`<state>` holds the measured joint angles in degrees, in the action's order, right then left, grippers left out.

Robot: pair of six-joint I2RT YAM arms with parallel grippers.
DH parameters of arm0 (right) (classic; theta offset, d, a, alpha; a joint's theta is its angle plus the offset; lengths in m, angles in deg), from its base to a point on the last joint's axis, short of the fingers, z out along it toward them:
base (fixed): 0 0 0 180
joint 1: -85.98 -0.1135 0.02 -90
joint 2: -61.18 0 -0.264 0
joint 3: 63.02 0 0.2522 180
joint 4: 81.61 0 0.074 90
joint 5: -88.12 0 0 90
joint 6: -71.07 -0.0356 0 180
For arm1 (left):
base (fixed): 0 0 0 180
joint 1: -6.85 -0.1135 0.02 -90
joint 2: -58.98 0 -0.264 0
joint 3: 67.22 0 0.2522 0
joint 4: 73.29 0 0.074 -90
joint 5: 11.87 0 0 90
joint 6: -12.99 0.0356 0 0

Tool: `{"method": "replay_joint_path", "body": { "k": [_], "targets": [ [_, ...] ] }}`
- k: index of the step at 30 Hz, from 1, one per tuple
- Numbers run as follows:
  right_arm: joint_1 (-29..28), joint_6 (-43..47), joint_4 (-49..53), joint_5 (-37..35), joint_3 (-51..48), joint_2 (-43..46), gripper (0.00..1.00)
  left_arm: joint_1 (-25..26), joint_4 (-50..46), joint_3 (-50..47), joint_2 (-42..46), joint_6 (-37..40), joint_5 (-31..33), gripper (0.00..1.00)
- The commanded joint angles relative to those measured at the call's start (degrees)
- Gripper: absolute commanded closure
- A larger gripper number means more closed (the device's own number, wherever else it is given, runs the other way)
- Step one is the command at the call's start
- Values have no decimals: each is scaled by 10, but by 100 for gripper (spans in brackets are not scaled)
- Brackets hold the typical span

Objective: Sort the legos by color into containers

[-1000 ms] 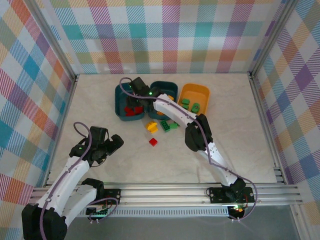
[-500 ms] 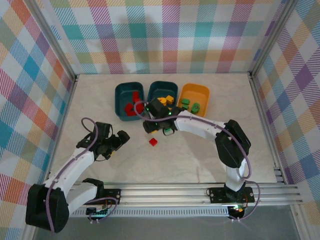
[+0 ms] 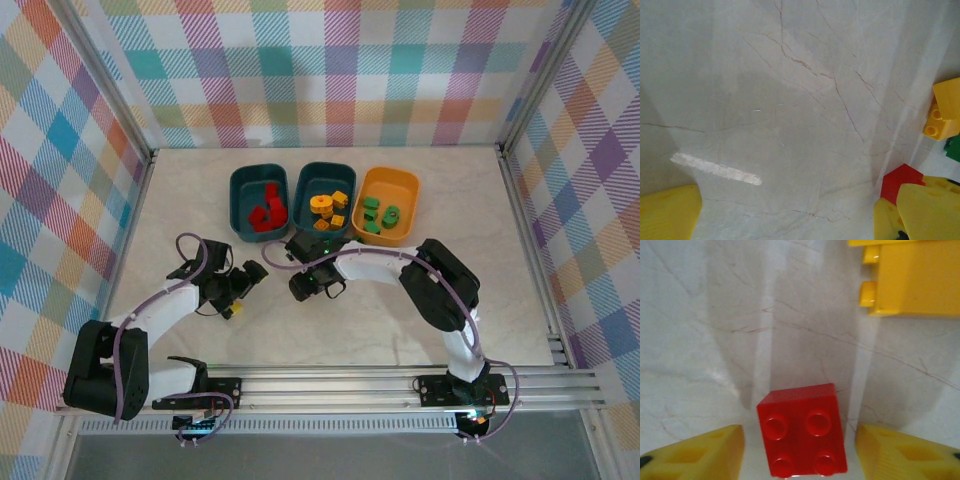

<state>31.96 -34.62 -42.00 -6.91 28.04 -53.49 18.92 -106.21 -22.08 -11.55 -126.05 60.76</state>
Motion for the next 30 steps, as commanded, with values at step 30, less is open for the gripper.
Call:
{"method": "replay_joint_path", "body": {
  "k": [30],
  "targets": [
    [63, 0, 36, -13, 443, -203, 67, -6, -114, -63, 232, -11, 66, 0]
  ]
}}
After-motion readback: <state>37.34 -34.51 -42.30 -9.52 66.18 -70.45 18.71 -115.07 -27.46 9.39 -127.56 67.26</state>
